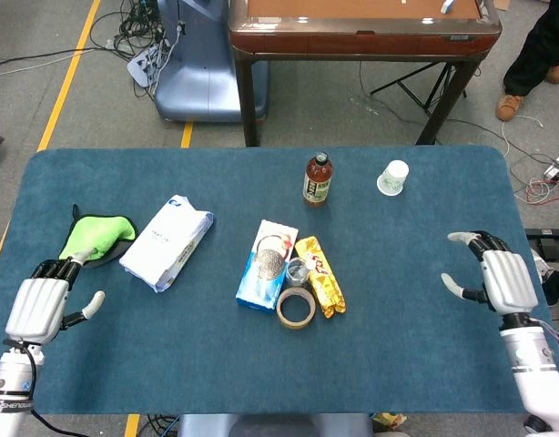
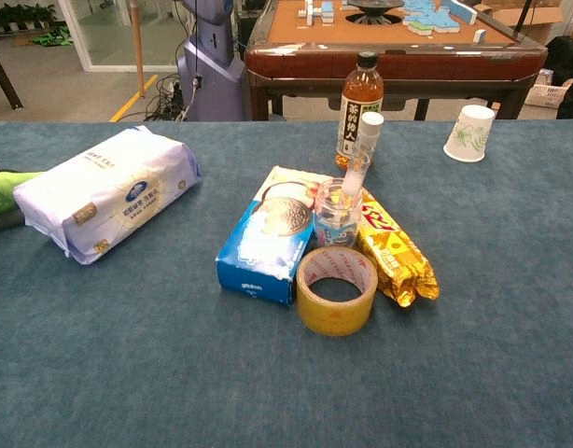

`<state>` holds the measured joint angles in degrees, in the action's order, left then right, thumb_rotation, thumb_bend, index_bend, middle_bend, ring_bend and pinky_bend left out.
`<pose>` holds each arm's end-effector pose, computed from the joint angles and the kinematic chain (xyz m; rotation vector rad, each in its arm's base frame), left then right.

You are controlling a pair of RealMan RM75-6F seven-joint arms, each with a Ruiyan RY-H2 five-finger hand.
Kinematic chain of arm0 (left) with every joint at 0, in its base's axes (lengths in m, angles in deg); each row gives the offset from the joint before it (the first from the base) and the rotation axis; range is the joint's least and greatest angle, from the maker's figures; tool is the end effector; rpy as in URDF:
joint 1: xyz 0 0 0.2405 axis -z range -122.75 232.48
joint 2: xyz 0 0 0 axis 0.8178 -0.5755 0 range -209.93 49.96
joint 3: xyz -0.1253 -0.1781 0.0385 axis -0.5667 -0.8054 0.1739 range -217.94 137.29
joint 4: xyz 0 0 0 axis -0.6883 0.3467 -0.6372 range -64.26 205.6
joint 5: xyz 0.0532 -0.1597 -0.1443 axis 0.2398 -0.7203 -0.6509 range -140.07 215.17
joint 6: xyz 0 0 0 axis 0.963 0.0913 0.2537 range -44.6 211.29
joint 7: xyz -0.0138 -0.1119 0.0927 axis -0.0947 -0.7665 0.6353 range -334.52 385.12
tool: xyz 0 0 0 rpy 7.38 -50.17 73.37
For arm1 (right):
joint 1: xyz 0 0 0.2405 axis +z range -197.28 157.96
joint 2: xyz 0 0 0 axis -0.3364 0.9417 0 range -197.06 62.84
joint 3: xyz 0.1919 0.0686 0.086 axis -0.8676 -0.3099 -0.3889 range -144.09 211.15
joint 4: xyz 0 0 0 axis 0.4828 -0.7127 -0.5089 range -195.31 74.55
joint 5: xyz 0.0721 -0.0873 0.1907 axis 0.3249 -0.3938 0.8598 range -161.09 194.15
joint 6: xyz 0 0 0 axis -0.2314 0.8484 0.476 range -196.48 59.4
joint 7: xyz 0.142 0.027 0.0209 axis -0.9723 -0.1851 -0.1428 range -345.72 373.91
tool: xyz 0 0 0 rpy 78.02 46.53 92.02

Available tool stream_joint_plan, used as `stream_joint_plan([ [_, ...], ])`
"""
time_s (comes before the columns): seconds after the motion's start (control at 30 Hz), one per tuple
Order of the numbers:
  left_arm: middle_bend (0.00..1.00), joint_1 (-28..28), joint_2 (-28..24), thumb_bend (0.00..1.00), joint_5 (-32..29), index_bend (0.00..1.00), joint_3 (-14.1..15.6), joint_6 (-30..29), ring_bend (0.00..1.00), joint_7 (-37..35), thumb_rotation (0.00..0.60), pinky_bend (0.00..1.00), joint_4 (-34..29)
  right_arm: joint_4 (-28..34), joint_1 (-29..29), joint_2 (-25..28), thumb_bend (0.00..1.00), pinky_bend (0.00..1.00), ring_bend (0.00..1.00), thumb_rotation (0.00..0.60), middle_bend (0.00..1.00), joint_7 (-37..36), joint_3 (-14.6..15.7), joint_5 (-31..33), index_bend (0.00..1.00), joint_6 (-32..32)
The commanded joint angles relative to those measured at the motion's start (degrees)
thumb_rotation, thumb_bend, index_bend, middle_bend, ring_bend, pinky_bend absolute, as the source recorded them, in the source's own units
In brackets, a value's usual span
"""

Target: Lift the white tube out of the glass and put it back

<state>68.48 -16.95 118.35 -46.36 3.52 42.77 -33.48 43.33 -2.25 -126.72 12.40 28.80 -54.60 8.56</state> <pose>-0.2202 0.2250 0.1190 -1.4960 -0.7864 -0.8786 -0.2416 -0.2387 0.1323 1.3322 -1.0971 0.9983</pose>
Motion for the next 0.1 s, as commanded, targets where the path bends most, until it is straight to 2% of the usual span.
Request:
stream_joint_plan([
  [0.03, 0.19, 0.0, 0.3, 0.21, 0.3, 0.11, 0.3, -0.1, 0.24, 0.4, 0.6, 0.19, -0.2, 0.8, -1.7, 0.8, 0.33, 0.2, 0.2, 0.6, 0.31, 0.1, 1.0, 0.6, 0.29, 0.5],
  [0.1, 0.19, 0.1, 0.4, 0.21, 0.3, 0.11, 0.3, 0.1, 0.24, 0.4, 0.6, 0.19, -0.1, 1.0, -2.3, 1.1, 0.33, 0.2, 0.2, 0.6, 0.31, -0.1, 1.2, 0.5, 0.29, 0.4],
])
